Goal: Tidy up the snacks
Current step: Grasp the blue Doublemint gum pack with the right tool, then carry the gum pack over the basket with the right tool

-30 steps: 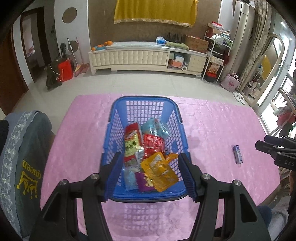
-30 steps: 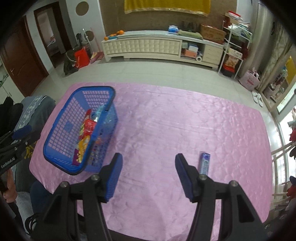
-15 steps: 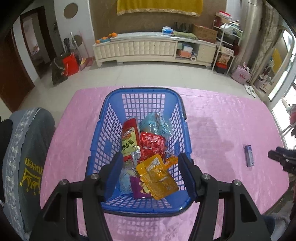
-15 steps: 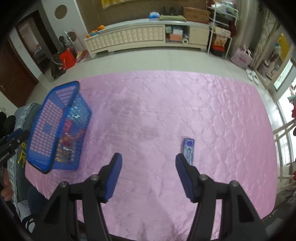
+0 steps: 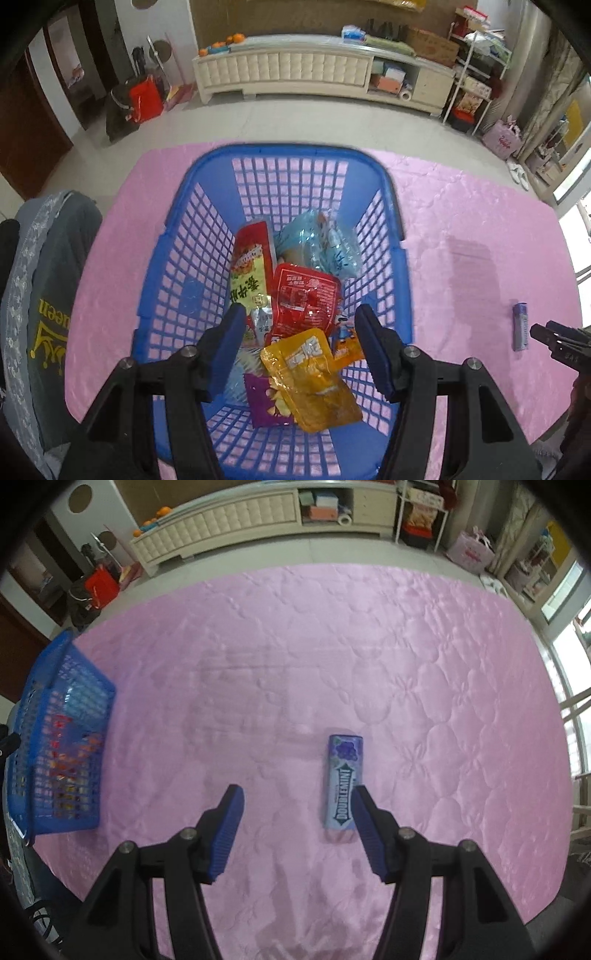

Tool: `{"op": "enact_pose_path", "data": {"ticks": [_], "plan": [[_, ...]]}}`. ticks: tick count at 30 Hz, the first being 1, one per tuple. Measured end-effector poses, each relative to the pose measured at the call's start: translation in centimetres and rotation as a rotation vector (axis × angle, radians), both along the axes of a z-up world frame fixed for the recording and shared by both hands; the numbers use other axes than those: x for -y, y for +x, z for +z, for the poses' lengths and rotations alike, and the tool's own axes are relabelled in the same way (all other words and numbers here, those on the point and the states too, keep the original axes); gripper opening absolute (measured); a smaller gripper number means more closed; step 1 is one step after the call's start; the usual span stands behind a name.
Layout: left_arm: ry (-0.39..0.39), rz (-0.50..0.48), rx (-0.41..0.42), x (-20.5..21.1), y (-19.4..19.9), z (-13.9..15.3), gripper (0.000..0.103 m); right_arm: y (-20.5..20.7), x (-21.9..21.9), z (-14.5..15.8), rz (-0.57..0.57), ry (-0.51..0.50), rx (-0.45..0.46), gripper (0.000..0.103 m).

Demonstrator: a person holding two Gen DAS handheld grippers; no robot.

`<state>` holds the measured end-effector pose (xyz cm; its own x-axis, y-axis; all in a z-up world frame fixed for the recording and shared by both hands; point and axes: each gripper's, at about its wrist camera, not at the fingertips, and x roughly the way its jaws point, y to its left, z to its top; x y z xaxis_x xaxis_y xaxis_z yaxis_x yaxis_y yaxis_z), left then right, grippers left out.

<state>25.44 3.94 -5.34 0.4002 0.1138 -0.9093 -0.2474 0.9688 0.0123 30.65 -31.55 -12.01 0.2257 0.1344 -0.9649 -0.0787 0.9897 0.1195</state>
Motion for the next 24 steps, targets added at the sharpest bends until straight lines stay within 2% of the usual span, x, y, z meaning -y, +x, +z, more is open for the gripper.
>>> {"op": "enact_pose_path", "data": {"ticks": [6, 15, 19, 20, 22, 23, 24], "plan": [[-0.018, 0.028, -0.032, -0.7, 1.2, -1.6, 0.059, 1.2, 0.3, -2.7, -0.032, -0.014, -0.046, 0.065], [0.002, 0.042, -0.055, -1.3, 1.5, -2.6, 0.059, 2.0, 0.6, -3.6, -0.048, -0.084, -0.043, 0.064], [-0.029, 0.047, -0.059, -1.4, 1.4, -2.8, 0.059, 1.9, 0.8, -4.4, -0.07, -0.117, -0.063, 0.064], [-0.032, 0.045, -0.058, -1.4, 1.4, -2.8, 0.059, 1.8, 0.9, -4.5, -0.07, -0.111, -0.067, 0.062], [-0.03, 0.04, -0.055, -1.3, 1.3, -2.7, 0.059, 1.5, 0.7, -4.8, -0.061, -0.118, -0.077, 0.041], [-0.031, 0.033, -0.054, -1.2, 1.3, -2.8, 0.059, 1.2, 0.7, -4.9, -0.055, -0.142, -0.074, 0.035], [-0.029, 0.025, -0.054, -1.1, 1.4, -2.8, 0.059, 1.0, 0.5, -4.9, -0.044, -0.152, -0.069, 0.035]]}}
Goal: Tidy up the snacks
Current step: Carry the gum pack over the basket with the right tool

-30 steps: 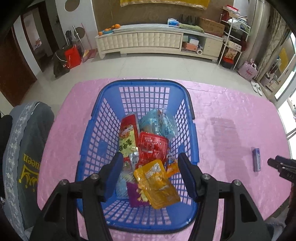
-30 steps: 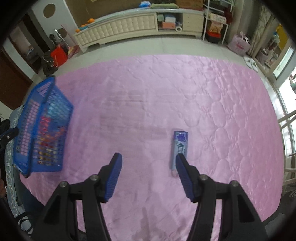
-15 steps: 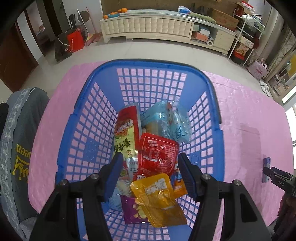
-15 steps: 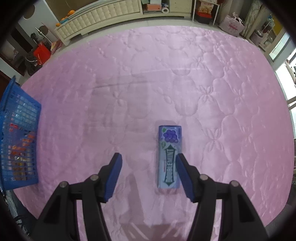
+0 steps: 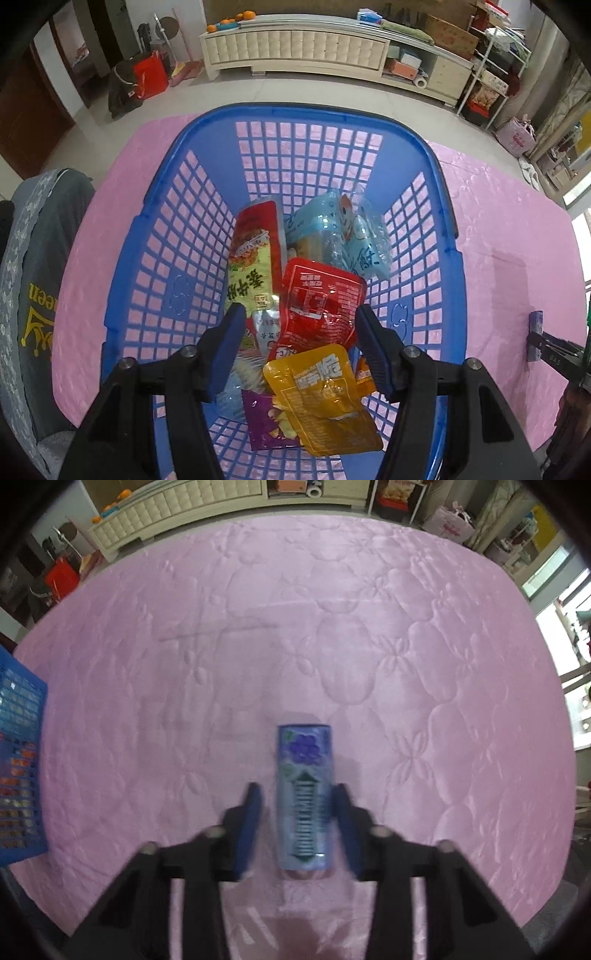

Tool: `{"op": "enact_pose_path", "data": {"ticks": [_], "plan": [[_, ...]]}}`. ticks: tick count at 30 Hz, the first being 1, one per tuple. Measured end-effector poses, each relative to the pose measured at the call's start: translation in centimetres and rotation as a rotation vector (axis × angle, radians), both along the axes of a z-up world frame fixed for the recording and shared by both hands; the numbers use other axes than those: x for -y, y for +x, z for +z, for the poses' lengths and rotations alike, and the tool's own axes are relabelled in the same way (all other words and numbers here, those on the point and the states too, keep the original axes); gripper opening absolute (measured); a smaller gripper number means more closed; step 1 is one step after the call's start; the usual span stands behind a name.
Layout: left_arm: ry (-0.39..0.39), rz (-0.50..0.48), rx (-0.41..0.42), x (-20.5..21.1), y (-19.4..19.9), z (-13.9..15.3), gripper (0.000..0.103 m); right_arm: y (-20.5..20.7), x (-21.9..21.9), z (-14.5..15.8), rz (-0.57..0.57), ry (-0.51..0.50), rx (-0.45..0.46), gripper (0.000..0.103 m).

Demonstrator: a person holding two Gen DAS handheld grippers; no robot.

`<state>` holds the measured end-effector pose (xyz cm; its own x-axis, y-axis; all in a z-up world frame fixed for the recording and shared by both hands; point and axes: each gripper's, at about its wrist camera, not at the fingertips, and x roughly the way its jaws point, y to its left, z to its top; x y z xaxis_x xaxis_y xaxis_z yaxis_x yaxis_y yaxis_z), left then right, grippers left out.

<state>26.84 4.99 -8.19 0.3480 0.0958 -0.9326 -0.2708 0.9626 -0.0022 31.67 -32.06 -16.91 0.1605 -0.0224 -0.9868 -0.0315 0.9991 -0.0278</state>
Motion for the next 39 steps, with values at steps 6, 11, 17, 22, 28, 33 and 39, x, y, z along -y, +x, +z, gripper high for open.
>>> {"op": "enact_pose_path", "data": {"ticks": [6, 11, 17, 22, 28, 33, 39], "plan": [[-0.002, -0.033, 0.017, 0.9, -0.3, 0.8, 0.059, -0.9, -0.7, 0.3, 0.023, -0.004, 0.02, 0.035], [-0.016, -0.049, 0.054, 1.0, -1.7, 2.7, 0.059, -2.3, -1.6, 3.2, 0.036, 0.019, 0.066, 0.034], [-0.034, -0.061, 0.123, -0.1, -4.4, 5.9, 0.059, -4.0, -4.1, 9.1, 0.095, 0.048, 0.145, 0.035], [-0.032, -0.058, 0.176, -1.9, -7.0, 8.6, 0.059, -5.0, -7.8, 12.5, 0.161, 0.077, 0.208, 0.035], [-0.02, -0.035, 0.212, -4.6, -9.6, 10.3, 0.059, -6.2, -12.9, 15.4, 0.247, 0.13, 0.255, 0.035], [0.011, -0.026, 0.231, -6.2, -11.3, 10.8, 0.059, -7.2, -16.8, 16.6, 0.315, 0.162, 0.271, 0.035], [0.011, -0.004, 0.232, -8.3, -12.6, 11.0, 0.059, -7.8, -21.1, 17.4, 0.389, 0.181, 0.269, 0.035]]}}
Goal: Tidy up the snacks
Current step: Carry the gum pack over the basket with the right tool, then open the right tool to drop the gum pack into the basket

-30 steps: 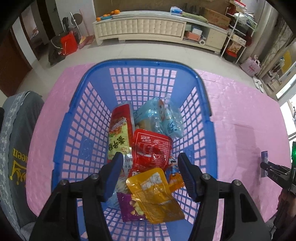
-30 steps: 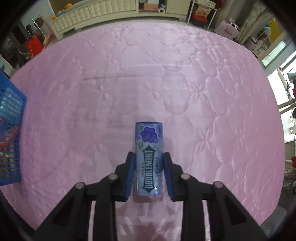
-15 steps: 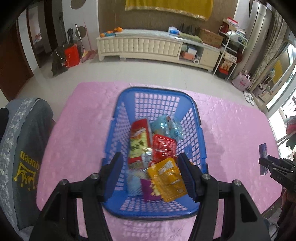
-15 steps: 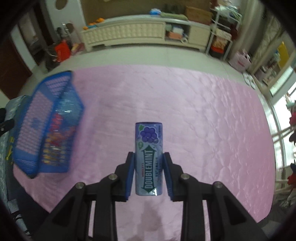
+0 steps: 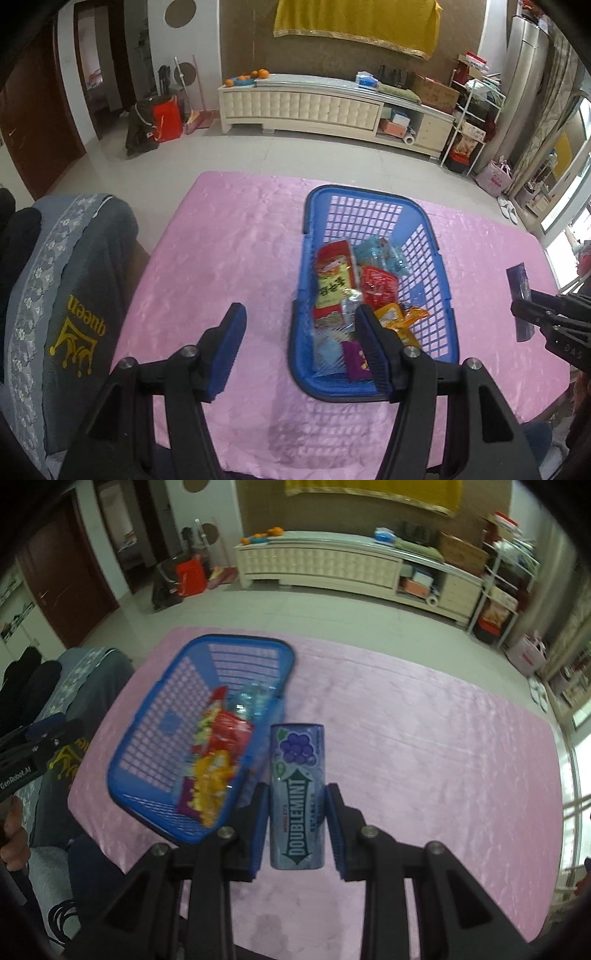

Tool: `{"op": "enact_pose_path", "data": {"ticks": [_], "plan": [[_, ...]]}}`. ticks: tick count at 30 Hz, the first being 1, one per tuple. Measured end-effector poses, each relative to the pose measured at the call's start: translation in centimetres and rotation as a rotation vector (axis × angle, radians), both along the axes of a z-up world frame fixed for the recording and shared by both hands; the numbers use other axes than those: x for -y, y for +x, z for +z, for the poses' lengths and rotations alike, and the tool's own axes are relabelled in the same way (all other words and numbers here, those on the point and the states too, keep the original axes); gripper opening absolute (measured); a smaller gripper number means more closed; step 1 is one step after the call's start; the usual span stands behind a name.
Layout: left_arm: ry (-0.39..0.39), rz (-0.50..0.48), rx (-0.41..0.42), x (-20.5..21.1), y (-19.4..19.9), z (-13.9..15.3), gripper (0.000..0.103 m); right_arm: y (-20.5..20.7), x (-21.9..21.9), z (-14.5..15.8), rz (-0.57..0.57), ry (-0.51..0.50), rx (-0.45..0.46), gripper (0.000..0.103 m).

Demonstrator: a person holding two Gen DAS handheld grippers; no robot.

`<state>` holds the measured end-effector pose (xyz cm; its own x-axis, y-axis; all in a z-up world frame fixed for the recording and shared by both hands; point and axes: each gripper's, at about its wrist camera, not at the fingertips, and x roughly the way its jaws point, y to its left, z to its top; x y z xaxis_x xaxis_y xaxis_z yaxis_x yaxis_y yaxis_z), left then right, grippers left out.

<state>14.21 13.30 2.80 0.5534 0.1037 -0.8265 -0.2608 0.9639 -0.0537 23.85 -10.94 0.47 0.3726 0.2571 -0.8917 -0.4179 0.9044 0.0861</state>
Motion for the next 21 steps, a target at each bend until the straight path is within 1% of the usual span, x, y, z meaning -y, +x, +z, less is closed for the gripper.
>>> {"op": "enact_pose_path", "data": {"ticks": [2, 4, 6, 10, 17, 21], "plan": [[-0.011, 0.006, -0.006, -0.7, -0.2, 0.0, 0.059, 0.1, -1.1, 0.0, 0.018, 0.006, -0.001, 0.035], [-0.002, 0.015, -0.01, -1.2, -0.5, -0.1, 0.059, 0.1, -2.4, -0.2, 0.045, 0.006, -0.002, 0.035], [0.002, 0.02, -0.011, -1.8, -0.7, -0.2, 0.063, 0.2, -3.5, -0.6, 0.066, 0.002, -0.007, 0.035], [0.002, 0.032, -0.024, -2.9, -0.7, -1.0, 0.063, 0.6, -5.6, -1.6, 0.096, 0.007, -0.03, 0.035], [-0.023, 0.05, -0.057, -4.9, 0.1, -3.3, 0.063, 1.9, -9.6, -4.2, 0.123, 0.008, -0.086, 0.035], [-0.011, 0.048, -0.082, -5.6, 0.9, -4.8, 0.063, 2.8, -12.0, -6.5, 0.134, -0.007, -0.135, 0.035]]}}
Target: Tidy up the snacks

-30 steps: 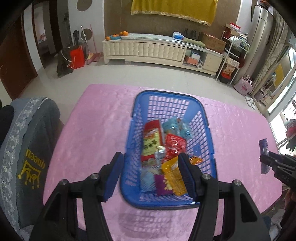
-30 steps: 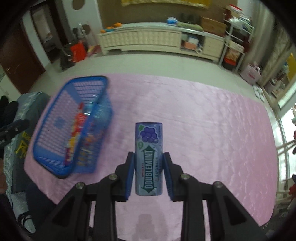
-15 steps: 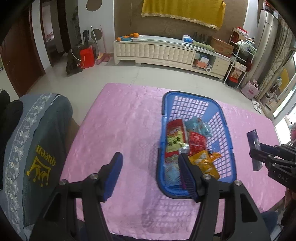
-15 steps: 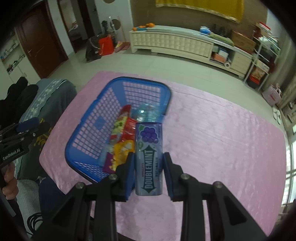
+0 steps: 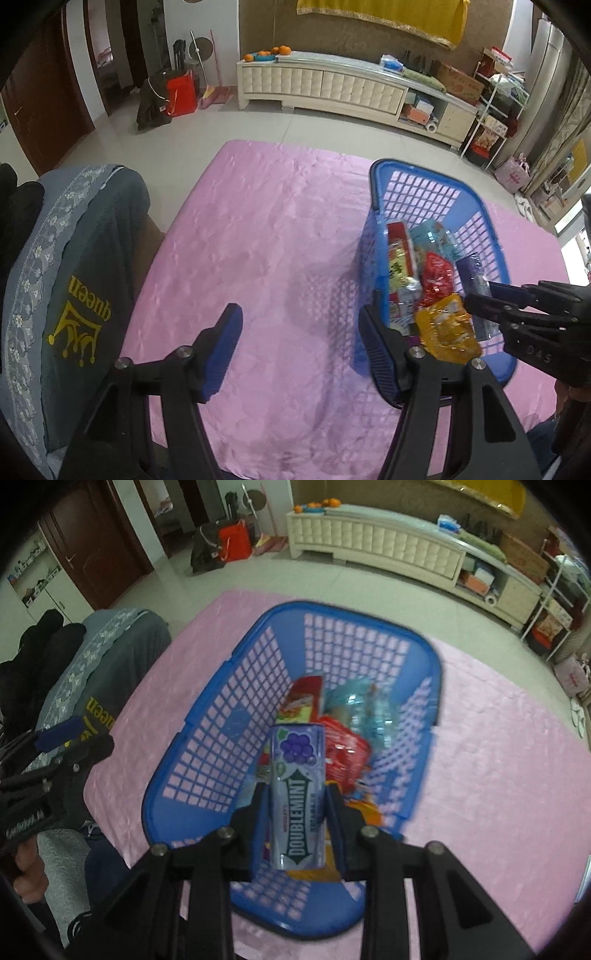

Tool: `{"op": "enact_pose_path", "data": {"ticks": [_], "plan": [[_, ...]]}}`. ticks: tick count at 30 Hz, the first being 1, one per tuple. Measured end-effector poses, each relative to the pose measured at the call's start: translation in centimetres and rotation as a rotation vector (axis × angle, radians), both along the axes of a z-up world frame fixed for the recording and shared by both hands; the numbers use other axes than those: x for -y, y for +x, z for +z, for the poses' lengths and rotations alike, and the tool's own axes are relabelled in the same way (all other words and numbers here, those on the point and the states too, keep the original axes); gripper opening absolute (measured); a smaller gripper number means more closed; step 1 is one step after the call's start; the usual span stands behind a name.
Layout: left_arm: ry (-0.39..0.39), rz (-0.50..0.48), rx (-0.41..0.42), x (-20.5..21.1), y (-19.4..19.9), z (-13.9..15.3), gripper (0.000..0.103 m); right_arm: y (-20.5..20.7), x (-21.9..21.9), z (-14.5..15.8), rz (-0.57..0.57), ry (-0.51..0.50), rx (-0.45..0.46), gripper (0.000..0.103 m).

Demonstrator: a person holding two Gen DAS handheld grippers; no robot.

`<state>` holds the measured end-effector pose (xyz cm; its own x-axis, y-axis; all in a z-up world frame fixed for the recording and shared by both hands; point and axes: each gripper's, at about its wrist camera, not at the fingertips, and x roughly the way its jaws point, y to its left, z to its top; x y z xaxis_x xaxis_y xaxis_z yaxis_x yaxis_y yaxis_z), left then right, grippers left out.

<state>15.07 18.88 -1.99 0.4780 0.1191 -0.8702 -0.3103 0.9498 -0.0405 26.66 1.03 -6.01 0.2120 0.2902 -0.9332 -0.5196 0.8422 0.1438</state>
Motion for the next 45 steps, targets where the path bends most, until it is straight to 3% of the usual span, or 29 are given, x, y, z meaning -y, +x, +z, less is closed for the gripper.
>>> {"op": "enact_pose_path", "data": {"ticks": [14, 15, 17, 18, 22, 25, 29, 35, 43, 45], "plan": [[-0.034, 0.001, -0.024, -1.6, 1.1, -2.4, 0.063, 1.5, -3.0, -5.0, -0.006, -0.026, -0.098, 0.035], [-0.032, -0.004, -0.018, -1.5, 0.9, -2.4, 0.063, 1.6, -2.9, -5.1, -0.012, -0.026, -0.099, 0.036], [-0.022, -0.014, -0.01, -1.1, 0.6, -2.3, 0.063, 1.5, -2.6, -5.1, -0.019, -0.039, -0.088, 0.058], [-0.017, -0.021, -0.006, -0.9, 0.4, -2.4, 0.063, 1.3, -2.4, -4.7, -0.02, -0.028, -0.082, 0.07], [-0.032, -0.031, 0.015, 0.0, -0.5, -2.2, 0.063, -0.3, -1.6, -2.2, 0.014, -0.022, -0.006, 0.074], [-0.043, -0.049, 0.032, 1.1, -1.4, -1.8, 0.063, -2.2, -0.4, -0.1, 0.015, -0.006, 0.051, 0.075], [-0.028, -0.071, 0.061, 2.9, -2.4, -0.9, 0.063, -4.3, 3.4, 1.8, -0.076, 0.089, 0.068, 0.076], [-0.019, -0.13, 0.134, 7.1, -5.3, 1.0, 0.063, -8.3, 9.5, 3.3, -0.21, 0.152, 0.116, 0.076], [0.004, -0.19, 0.28, 12.2, -10.5, 4.8, 0.063, -14.8, 15.8, 7.3, -0.291, 0.147, 0.272, 0.076], [-0.006, -0.211, 0.312, 13.6, -11.8, 5.6, 0.068, -16.1, 16.7, 8.6, -0.298, 0.151, 0.314, 0.076]]}}
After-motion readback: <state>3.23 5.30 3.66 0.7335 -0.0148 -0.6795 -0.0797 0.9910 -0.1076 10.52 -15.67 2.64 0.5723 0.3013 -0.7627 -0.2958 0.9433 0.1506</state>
